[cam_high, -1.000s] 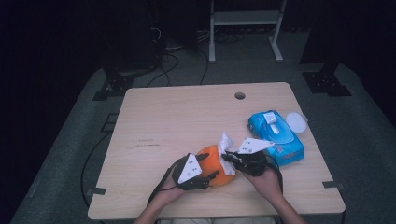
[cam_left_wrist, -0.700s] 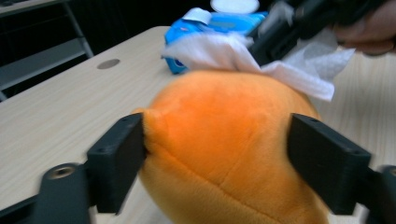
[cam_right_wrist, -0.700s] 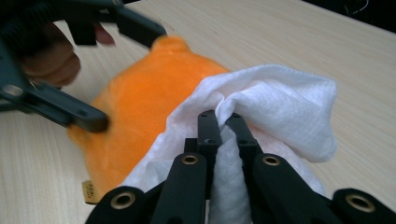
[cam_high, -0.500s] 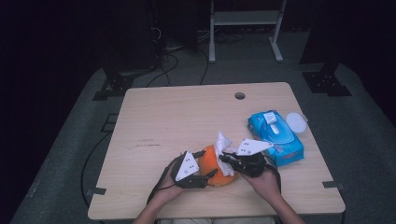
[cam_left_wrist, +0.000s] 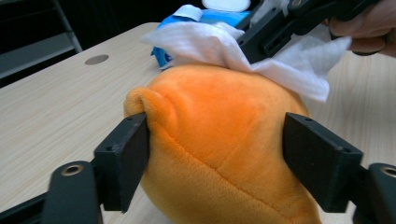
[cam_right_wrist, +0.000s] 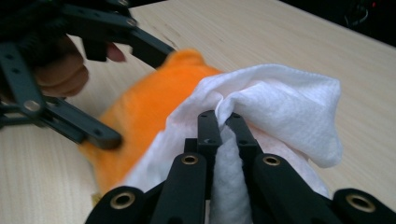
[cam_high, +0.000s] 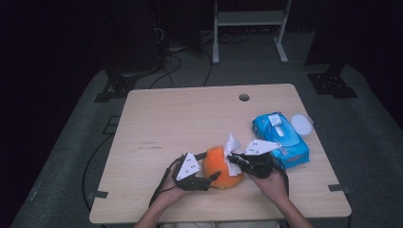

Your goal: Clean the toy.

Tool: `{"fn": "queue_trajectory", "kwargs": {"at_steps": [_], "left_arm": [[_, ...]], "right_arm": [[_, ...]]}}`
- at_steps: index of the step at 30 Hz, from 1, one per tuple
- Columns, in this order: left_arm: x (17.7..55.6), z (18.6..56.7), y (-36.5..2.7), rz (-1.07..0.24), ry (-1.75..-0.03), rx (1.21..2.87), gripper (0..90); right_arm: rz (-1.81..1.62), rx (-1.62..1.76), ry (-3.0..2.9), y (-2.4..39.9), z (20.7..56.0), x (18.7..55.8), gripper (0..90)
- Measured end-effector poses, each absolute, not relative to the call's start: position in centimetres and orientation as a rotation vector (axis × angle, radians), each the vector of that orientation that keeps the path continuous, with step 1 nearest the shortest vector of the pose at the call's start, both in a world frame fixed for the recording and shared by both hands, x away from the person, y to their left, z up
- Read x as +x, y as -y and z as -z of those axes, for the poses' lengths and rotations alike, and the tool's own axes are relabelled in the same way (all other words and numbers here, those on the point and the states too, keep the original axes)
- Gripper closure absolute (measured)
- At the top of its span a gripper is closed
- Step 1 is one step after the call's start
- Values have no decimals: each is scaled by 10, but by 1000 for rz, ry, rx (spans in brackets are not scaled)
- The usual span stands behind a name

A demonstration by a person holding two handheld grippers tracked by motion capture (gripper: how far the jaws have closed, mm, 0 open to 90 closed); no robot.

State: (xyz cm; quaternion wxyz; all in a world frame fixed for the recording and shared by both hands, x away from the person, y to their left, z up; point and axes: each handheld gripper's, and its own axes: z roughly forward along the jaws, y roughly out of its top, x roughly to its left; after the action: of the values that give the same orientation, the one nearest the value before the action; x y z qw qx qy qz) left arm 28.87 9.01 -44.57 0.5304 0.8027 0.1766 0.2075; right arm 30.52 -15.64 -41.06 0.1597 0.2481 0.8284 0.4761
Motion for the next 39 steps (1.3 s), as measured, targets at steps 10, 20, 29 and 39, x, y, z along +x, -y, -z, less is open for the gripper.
{"fn": "queue_trajectory", "kwargs": {"at_steps": [10, 20, 29, 39], "left_arm": [[289, 444, -90, -491, -429, 1913, 183], [282, 445, -83, -509, -389, 1941, 259], [277, 446, -79, -547, -334, 1960, 291], [275, 446, -78, -553, -322, 1962, 303]], "right_arm": [[-1355, 695, -2386, 156, 411, 308, 856], [-1405, 627, -2394, 142, 405, 298, 854], [-1413, 689, -2373, 148, 403, 303, 855], [-1412, 776, -2362, 161, 409, 317, 855]]}}
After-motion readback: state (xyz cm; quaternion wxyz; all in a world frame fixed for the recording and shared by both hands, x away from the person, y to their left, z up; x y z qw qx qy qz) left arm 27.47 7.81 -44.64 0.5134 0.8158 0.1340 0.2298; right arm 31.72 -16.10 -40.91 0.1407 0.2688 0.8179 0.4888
